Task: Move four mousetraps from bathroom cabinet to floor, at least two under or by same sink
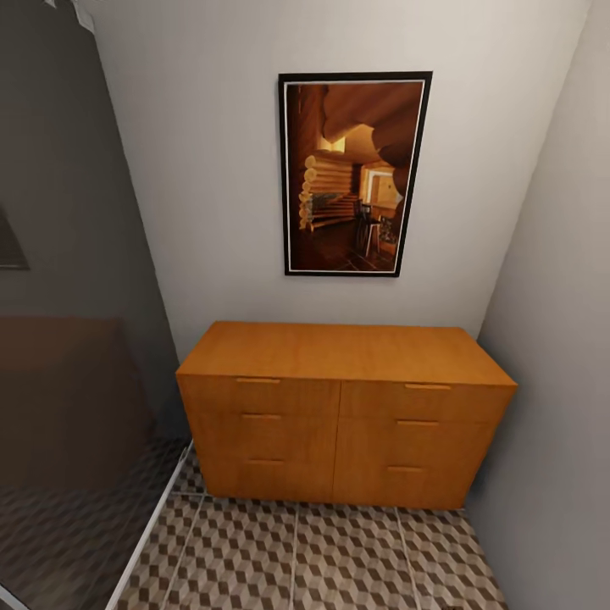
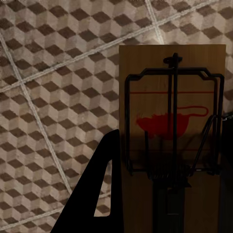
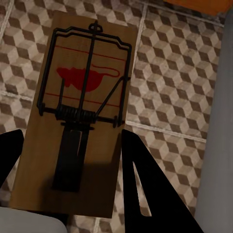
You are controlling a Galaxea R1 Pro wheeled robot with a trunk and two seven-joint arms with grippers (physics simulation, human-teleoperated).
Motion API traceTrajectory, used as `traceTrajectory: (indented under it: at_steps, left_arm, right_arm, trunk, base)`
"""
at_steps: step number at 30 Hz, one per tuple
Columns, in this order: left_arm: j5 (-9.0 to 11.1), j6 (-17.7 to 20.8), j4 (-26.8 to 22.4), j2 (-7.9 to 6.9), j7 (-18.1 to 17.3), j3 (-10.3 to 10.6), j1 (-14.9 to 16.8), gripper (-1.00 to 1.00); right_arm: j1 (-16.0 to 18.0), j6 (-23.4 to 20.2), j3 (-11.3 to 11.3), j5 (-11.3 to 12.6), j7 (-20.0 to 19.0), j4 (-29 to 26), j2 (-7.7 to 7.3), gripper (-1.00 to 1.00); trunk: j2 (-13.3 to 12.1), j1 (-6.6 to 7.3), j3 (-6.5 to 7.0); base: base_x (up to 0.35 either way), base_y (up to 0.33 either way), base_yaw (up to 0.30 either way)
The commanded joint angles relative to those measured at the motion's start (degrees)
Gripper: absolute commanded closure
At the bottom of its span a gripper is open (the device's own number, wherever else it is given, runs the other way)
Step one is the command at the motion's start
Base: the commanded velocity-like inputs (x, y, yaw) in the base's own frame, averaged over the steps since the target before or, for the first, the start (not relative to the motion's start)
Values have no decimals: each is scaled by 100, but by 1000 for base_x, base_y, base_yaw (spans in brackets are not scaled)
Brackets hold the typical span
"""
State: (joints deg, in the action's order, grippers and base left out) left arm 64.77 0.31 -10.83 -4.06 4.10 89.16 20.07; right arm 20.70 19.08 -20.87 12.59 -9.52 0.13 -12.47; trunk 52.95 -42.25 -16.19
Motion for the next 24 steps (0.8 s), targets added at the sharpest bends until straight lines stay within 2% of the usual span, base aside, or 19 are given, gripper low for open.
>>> traceTrajectory:
  at_steps: [1, 6, 24]
  left_arm:
    - [36, 4, -24, -5, 56, 49, 6, 100]
    - [36, 4, -24, -2, 56, 49, 6, 100]
    - [36, 4, -24, 2, 56, 49, 6, 100]
  right_arm:
    - [4, 16, -31, 63, -29, 5, 2, 100]
    - [4, 16, -31, 75, -17, 6, 28, 100]
    - [4, 16, -31, 69, -15, 13, 35, 100]
  trunk:
    - [5, -1, -6]
    - [5, -1, -5]
    - [5, -1, -5]
  base:
    - [0, 0, 43]
    - [0, 0, 207]
    - [0, 0, 283]
